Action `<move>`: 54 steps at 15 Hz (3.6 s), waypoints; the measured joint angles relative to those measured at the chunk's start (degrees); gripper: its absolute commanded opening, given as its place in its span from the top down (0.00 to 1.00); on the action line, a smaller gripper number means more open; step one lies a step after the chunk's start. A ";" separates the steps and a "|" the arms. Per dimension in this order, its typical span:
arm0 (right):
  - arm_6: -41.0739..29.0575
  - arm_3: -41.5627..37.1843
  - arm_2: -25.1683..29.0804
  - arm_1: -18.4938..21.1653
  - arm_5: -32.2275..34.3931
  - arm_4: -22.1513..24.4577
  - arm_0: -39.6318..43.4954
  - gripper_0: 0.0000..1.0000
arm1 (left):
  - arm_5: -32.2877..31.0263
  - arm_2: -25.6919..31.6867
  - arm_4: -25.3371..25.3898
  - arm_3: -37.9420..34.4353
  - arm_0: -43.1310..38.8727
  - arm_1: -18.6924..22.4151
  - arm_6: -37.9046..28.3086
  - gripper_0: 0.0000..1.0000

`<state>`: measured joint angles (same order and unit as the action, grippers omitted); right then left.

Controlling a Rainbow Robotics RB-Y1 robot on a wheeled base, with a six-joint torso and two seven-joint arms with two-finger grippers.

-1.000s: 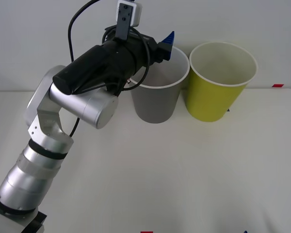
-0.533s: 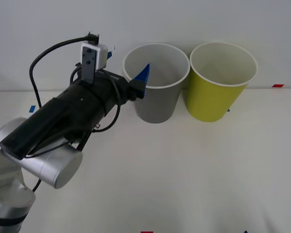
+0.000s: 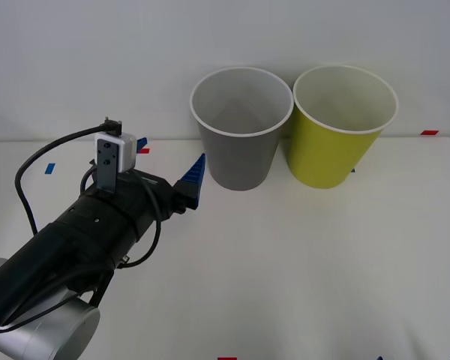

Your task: Put cans in the gray bin and PET bottles in the light green bin.

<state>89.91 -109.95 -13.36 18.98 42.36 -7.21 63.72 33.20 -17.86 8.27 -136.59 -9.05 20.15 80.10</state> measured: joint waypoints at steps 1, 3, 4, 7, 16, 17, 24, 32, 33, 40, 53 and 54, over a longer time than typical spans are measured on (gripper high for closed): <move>0.00 0.00 0.00 0.00 0.00 0.00 0.00 0.00 | -1.13 -0.03 -0.13 -0.02 -1.60 -0.84 0.13 0.00; 0.00 0.00 0.00 0.00 0.00 0.00 0.00 0.00 | -2.49 -0.06 -0.57 -0.19 -4.12 -2.17 0.59 0.00; 0.00 0.00 0.00 0.00 0.00 0.00 0.00 0.00 | -2.84 -0.06 -0.88 -0.23 -4.87 -2.98 0.80 0.00; 0.00 0.00 0.00 0.00 0.00 0.00 0.00 0.00 | -7.44 -0.09 -1.60 -0.09 -9.31 -4.51 1.24 0.00; 0.00 0.00 0.00 0.00 0.00 0.00 0.00 0.00 | -38.46 -0.88 -3.52 13.00 -24.86 -3.90 2.56 0.00; 0.00 0.00 0.00 0.00 0.00 0.00 0.00 0.00 | -41.20 -1.12 -3.82 14.44 -26.48 -3.60 2.86 0.00; 0.00 0.00 0.00 0.00 0.00 0.00 0.00 0.00 | -49.70 -2.15 -4.59 16.05 -37.57 -2.09 11.75 0.00; 0.00 0.00 0.00 0.00 0.00 0.00 0.00 0.00 | -63.84 -0.22 -3.93 20.61 -49.01 -4.59 15.70 0.00; 0.00 0.00 0.00 0.00 0.00 0.00 0.00 0.00 | -65.63 -0.16 -3.89 20.61 -49.87 -4.64 15.97 0.00; 0.00 0.00 0.00 0.00 0.00 0.00 0.00 0.00 | -67.49 0.09 -3.98 20.65 -51.66 -4.67 16.67 0.00; 0.00 0.00 0.00 0.00 0.00 0.00 0.00 0.00 | -67.49 0.10 -3.98 20.65 -51.68 -4.68 16.67 0.00; 0.00 0.00 0.00 0.00 0.00 0.00 0.00 0.00 | -67.49 0.10 -3.97 20.65 -51.68 -4.68 16.67 0.00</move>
<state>89.91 -109.95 -13.36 18.98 42.36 -7.21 63.72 -34.29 -17.75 4.30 -115.93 -60.73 15.47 96.77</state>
